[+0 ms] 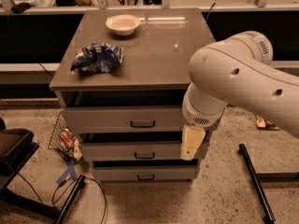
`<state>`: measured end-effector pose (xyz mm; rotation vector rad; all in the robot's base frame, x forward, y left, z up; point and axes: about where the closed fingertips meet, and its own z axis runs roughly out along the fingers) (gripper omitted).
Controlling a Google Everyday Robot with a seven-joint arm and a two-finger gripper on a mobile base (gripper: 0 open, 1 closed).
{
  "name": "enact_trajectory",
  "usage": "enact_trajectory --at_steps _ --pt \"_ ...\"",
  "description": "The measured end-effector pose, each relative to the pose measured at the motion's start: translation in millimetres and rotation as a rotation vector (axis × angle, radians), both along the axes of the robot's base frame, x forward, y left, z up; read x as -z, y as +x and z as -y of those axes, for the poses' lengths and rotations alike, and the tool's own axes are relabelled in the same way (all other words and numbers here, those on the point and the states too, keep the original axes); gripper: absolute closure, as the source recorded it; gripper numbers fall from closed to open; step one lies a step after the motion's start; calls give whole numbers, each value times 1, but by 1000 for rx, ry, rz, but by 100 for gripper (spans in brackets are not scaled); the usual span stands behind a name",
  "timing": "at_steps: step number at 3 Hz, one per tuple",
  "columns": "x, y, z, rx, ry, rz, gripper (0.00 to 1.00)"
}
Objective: Open top drawer
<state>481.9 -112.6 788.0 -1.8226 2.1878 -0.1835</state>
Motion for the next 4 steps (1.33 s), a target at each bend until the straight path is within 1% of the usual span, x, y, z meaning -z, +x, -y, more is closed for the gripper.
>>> enact_trajectory --at_steps 1,2,3,4 --pt "9 7 -14 -17 -15 -10 0" --pt "31 15 -39 -59 -33 -36 0" --pt "60 22 -65 -111 -50 -72 0" --pt "83 27 -85 -149 -62 -98 0"
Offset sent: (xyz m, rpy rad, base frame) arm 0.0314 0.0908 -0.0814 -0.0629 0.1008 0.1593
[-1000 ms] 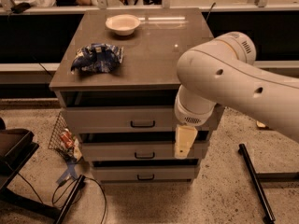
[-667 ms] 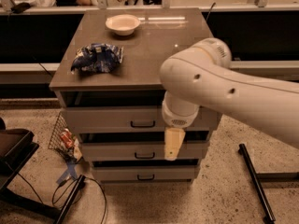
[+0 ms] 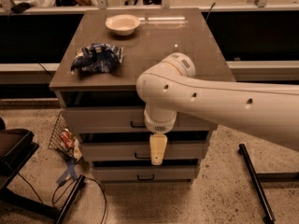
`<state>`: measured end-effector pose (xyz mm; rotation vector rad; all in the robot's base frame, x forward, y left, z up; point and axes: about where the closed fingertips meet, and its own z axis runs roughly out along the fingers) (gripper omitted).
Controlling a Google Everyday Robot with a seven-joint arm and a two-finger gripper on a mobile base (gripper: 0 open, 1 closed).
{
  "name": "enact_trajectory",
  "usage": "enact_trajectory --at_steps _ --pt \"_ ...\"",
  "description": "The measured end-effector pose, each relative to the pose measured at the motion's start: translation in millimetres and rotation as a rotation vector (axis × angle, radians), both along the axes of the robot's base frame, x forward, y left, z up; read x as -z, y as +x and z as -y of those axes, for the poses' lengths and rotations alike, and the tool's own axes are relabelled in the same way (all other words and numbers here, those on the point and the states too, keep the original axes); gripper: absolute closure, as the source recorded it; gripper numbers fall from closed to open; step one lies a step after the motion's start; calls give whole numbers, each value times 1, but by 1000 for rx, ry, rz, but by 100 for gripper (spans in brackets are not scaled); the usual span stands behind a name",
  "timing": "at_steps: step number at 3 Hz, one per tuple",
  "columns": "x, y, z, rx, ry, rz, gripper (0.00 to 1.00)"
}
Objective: Open top drawer
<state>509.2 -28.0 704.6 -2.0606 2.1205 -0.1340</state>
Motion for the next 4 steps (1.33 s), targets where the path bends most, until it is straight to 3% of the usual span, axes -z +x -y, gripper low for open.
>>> enact_trajectory --at_steps 3,4 --pt "64 15 -42 -83 1 -70 0" --pt "84 19 -55 -107 -1 -96 15"
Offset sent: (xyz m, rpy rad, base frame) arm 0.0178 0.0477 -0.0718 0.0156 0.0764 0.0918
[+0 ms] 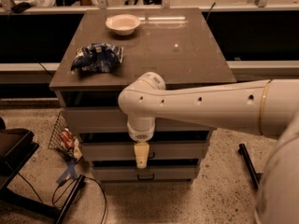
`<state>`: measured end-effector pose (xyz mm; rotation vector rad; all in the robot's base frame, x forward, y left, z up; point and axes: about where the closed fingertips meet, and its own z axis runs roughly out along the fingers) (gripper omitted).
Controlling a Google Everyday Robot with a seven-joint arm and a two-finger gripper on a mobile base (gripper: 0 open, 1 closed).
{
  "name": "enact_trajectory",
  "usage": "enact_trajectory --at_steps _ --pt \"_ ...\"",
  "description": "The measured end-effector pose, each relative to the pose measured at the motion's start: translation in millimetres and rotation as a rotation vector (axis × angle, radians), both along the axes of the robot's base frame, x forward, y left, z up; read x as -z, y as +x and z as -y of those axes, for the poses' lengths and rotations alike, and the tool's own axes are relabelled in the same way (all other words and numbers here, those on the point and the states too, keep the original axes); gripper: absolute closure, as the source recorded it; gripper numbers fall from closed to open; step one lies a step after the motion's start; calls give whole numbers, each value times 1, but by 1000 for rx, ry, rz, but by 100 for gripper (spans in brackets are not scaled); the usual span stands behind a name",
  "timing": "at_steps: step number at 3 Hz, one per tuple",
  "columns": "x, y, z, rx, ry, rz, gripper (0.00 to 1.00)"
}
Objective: Open top drawer
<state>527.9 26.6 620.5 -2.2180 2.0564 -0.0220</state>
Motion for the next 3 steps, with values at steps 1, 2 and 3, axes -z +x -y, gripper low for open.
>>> enact_trajectory --at_steps 1,2,3 --pt "20 2 -14 -23 4 -30 39" --pt "31 1 -25 -37 6 -49 62" --pt "30 2 -23 -37 6 -49 85"
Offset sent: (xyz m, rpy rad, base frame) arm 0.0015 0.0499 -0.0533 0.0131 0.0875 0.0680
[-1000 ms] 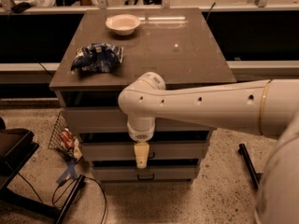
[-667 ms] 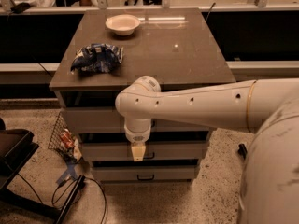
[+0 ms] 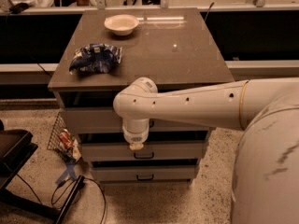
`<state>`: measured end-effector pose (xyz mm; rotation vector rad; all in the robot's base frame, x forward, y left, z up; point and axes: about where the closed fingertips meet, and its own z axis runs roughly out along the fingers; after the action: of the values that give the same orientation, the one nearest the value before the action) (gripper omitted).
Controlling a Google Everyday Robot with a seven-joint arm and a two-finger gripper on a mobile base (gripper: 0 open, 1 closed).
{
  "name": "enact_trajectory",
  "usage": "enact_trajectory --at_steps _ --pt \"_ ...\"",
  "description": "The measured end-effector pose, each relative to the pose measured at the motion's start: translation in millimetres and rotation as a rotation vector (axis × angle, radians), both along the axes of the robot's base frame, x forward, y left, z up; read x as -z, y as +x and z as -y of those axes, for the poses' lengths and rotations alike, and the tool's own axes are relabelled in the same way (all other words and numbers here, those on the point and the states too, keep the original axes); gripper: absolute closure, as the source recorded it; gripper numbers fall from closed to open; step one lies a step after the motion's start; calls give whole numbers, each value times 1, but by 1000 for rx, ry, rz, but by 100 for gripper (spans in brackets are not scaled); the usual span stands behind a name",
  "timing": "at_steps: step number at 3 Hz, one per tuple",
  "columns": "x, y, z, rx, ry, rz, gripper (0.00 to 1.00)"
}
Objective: Open top drawer
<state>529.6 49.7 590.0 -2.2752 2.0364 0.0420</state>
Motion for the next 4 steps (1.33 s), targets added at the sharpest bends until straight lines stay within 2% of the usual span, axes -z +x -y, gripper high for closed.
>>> enact_trajectory --at_steps 1,4 --pt "0 0 1 0 0 0 100" --pt "0 0 2 0 0 0 100"
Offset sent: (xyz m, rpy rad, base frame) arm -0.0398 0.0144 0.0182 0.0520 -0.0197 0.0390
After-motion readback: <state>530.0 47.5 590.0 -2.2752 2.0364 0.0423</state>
